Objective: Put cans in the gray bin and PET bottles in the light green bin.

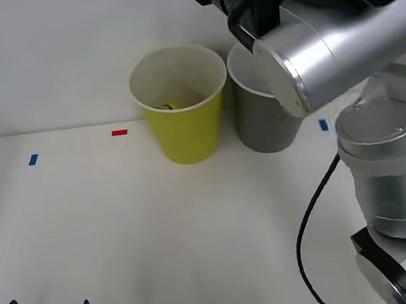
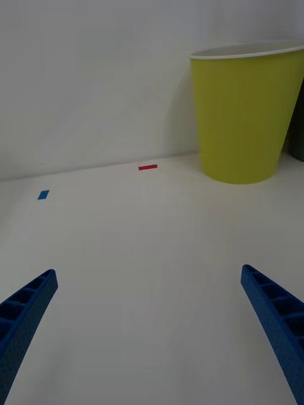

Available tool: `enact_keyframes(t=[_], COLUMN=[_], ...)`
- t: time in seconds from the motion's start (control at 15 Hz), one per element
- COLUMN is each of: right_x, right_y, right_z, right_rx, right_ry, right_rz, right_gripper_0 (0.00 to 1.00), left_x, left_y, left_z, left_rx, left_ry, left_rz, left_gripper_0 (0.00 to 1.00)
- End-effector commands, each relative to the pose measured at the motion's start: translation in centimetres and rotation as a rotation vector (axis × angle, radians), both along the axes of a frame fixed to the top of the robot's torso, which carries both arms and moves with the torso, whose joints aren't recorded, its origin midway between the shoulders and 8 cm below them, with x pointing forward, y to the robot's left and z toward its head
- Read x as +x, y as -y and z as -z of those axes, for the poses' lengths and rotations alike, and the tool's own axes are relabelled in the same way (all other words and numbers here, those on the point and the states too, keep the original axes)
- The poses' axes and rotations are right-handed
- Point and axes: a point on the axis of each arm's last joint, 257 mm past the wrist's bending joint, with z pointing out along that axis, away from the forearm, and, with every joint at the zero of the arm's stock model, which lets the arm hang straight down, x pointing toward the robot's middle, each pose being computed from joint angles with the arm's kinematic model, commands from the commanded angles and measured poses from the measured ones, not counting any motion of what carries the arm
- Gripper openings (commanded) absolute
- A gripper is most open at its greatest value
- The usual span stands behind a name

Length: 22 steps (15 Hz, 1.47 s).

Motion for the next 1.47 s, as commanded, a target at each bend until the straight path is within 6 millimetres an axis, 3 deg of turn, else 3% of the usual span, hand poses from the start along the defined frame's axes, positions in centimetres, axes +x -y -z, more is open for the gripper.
enact_keyframes(t=[0.07,0.47,0.73,0.93,1.13,1.33,1.47], right_x=[-2.5,-7.0,-7.4,-8.9,-10.7,-13.0,-13.8], right_y=[4.9,16.3,23.4,27.4,29.7,29.2,29.5], right_z=[0.5,3.3,9.9,12.4,14.0,13.6,15.0], right_rx=[0.022,0.01,-0.06,-0.043,-0.08,-0.097,-0.094], right_ry=[0.045,0.072,-0.025,-0.037,-0.014,0.097,0.15], right_rz=[0.057,0.258,0.392,0.397,0.428,0.384,0.347], right_gripper_0=[1.0,1.0,1.0,1.0,1.0,1.0,1.0], left_x=[0.0,0.0,0.0,0.0,0.0,0.0,0.0], left_y=[0.0,0.0,0.0,0.0,0.0,0.0,0.0], left_z=[0.0,0.0,0.0,0.0,0.0,0.0,0.0], left_rx=[0.0,0.0,0.0,0.0,0.0,0.0,0.0], left_ry=[0.0,0.0,0.0,0.0,0.0,0.0,0.0], left_rz=[0.0,0.0,0.0,0.0,0.0,0.0,0.0], left_gripper_0=[1.0,1.0,1.0,1.0,1.0,1.0,1.0])
